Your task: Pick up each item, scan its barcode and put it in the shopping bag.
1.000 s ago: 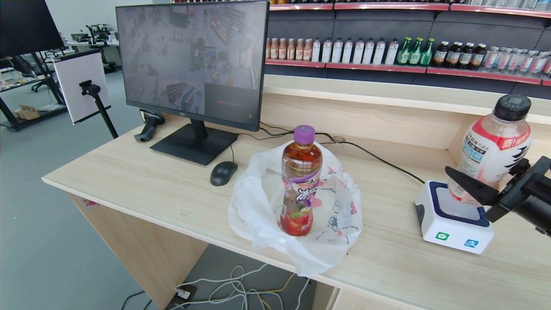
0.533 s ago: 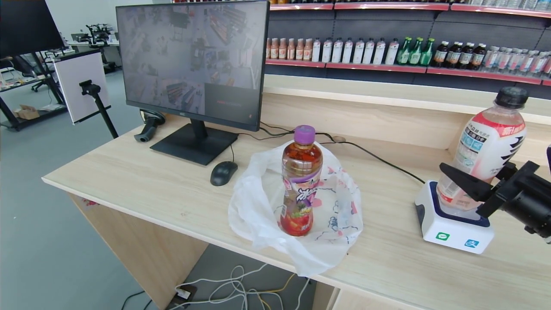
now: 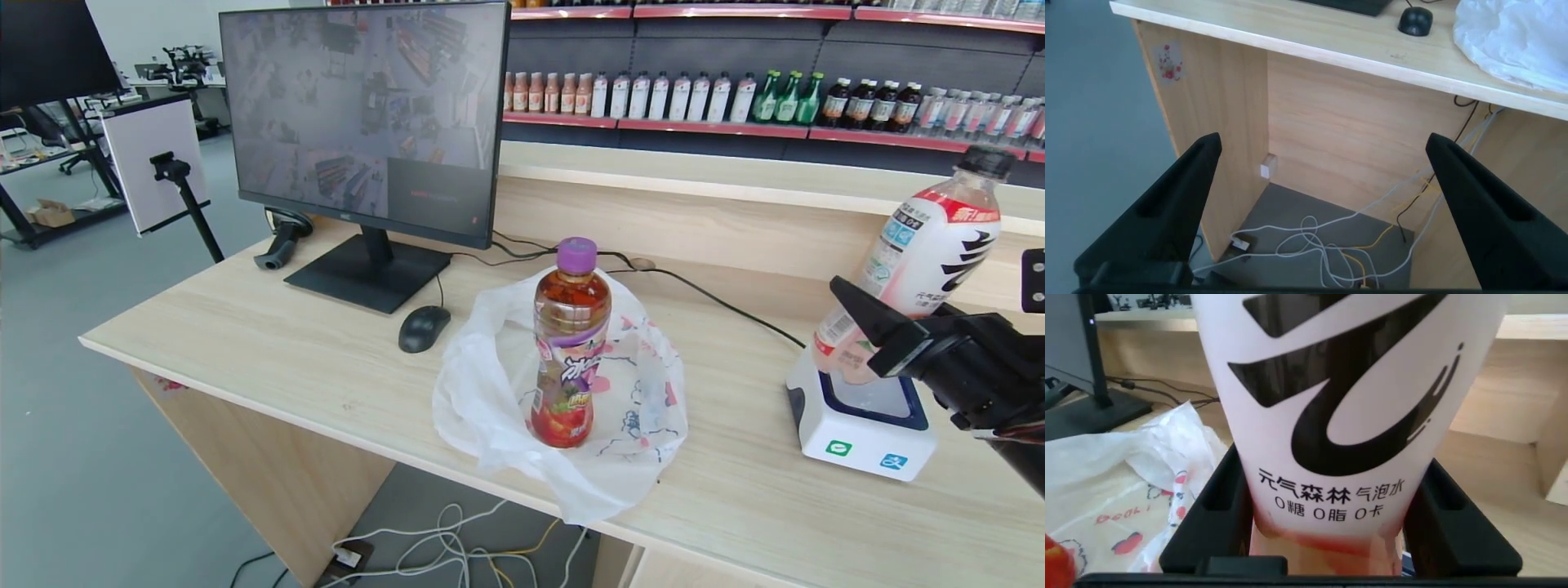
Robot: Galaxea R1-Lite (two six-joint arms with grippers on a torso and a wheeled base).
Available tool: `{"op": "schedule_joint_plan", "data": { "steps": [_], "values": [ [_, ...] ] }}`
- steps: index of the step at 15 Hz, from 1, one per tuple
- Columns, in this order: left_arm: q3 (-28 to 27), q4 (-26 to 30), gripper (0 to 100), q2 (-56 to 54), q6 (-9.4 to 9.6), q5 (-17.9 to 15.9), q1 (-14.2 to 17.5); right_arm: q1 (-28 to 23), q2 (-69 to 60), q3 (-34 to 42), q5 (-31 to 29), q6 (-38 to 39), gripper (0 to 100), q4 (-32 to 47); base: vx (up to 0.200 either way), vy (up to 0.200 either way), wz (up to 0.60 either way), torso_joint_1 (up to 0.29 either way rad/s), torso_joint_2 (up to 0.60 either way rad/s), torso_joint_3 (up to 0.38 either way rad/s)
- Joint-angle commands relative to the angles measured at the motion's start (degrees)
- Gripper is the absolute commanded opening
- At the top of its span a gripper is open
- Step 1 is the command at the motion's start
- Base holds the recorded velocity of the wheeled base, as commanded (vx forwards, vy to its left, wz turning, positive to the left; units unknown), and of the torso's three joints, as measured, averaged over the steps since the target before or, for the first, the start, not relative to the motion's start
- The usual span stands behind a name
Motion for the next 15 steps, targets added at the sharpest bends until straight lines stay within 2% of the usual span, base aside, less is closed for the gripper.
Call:
{"op": "schedule_joint_plan", "data": {
  "steps": [1,6,11,15],
  "values": [
    [0.0,-0.01,100,-0.02,-0.04,0.05,0.01,2.62,1.08,-0.45,-0.36,0.03,0,-0.08,0.0,0.0,0.0,0.0,0.0,0.0],
    [0.0,-0.01,100,-0.02,-0.04,0.05,0.01,2.71,1.87,-2.21,-0.36,0.3,0,-0.08,0.0,0.0,0.0,0.0,0.0,0.0],
    [0.0,-0.01,100,-0.02,-0.04,0.05,0.01,2.62,2.14,-3.88,-0.36,0.21,0,-0.08,0.0,0.0,0.6,0.005,0.0,0.003],
    [0.0,-0.01,100,-0.02,0.05,-0.04,0.01,2.62,2.84,-4.5,-0.36,0.21,0,-0.08,0.0,0.0,0.0,0.0,0.0,0.0]
  ]
}}
